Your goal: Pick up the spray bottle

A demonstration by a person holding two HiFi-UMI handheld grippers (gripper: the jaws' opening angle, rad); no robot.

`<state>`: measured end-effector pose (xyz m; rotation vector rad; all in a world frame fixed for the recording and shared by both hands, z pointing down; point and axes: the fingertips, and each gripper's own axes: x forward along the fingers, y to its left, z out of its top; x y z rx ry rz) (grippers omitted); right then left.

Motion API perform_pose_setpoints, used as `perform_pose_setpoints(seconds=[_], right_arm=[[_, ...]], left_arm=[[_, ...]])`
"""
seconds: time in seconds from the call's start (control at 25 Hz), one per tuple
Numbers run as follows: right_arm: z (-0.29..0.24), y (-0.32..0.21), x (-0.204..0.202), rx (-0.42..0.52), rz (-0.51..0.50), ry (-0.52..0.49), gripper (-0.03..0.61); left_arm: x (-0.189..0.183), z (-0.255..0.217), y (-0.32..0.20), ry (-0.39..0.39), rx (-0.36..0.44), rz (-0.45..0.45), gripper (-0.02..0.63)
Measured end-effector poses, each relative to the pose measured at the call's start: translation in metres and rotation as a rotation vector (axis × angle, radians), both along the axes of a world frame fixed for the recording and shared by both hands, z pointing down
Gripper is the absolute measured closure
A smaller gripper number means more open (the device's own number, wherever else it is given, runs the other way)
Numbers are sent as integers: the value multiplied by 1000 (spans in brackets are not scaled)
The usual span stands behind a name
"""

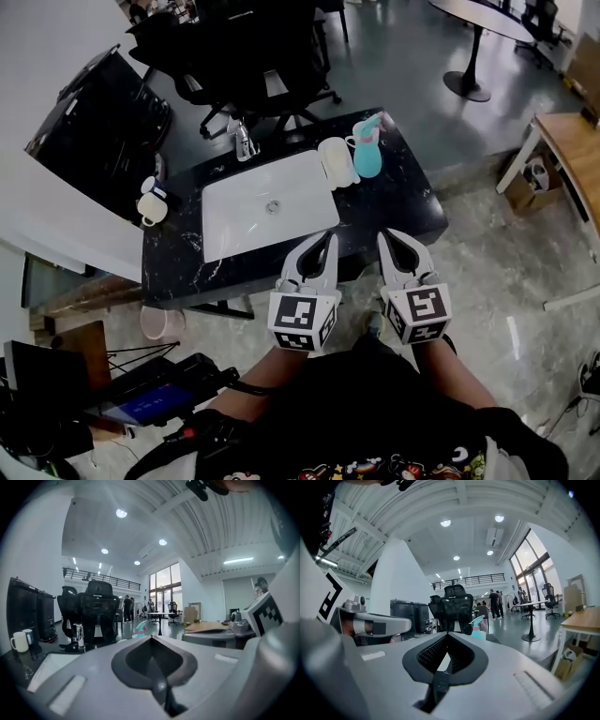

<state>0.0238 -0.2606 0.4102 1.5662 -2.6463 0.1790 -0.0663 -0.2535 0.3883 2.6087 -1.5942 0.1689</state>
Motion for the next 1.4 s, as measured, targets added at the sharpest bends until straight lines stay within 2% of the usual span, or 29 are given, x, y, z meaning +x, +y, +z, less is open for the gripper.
perform_pose_setpoints(seconds=[0.16, 0.48, 1.04, 1.4], right_arm=[[1, -40, 11, -3, -34, -1, 554], [25, -105, 20, -21, -29, 17, 551], [44, -240, 7, -33, 46, 46, 415], [73, -303, -5, -69, 73, 89, 342]], left_arm=[[24, 0, -35, -20, -9, -3, 612], [35, 15, -96, -11, -50, -4, 612], [27, 38, -193, -28, -132, 11, 612], [17, 70, -235, -53, -214, 35, 612]])
